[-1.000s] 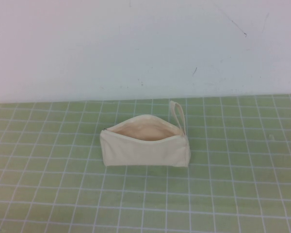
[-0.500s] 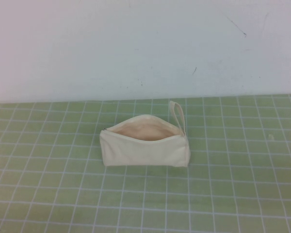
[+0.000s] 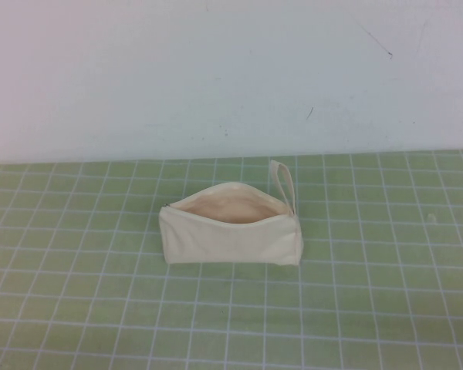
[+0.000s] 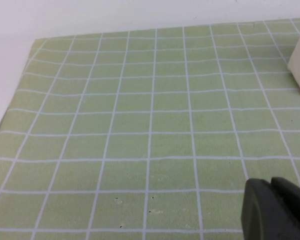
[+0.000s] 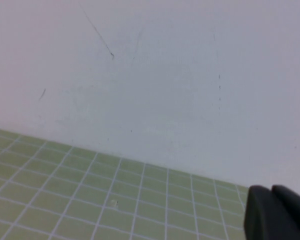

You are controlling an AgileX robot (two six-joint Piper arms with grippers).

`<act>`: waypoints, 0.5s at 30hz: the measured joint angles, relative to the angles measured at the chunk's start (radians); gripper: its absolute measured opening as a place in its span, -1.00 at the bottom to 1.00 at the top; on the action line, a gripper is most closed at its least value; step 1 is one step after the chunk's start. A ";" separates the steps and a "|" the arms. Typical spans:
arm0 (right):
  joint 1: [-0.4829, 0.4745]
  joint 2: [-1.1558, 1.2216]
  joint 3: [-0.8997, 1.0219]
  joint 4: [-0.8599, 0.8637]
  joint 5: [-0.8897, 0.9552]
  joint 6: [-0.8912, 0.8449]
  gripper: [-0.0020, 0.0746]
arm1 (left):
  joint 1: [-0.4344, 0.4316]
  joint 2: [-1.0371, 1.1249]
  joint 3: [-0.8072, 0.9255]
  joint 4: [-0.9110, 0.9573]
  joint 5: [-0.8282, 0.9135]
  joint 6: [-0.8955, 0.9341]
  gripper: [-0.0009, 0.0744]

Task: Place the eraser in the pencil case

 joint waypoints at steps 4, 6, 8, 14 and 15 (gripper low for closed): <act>0.000 -0.007 0.000 0.055 -0.019 0.003 -0.94 | 0.000 0.000 0.000 0.000 0.000 0.000 -0.98; 0.000 -0.024 0.000 0.147 -0.008 -0.036 -0.95 | 0.000 0.000 0.000 0.000 0.000 0.000 -0.98; -0.002 -0.038 0.000 0.213 0.029 -0.092 -0.95 | 0.000 0.000 0.000 0.000 0.000 0.000 -0.98; -0.021 -0.052 0.000 0.289 0.237 -0.116 -0.95 | 0.000 0.000 0.000 0.000 0.000 0.000 -0.98; -0.026 -0.052 0.000 0.294 0.273 -0.107 -0.94 | 0.000 0.000 0.000 0.000 0.000 0.000 -0.98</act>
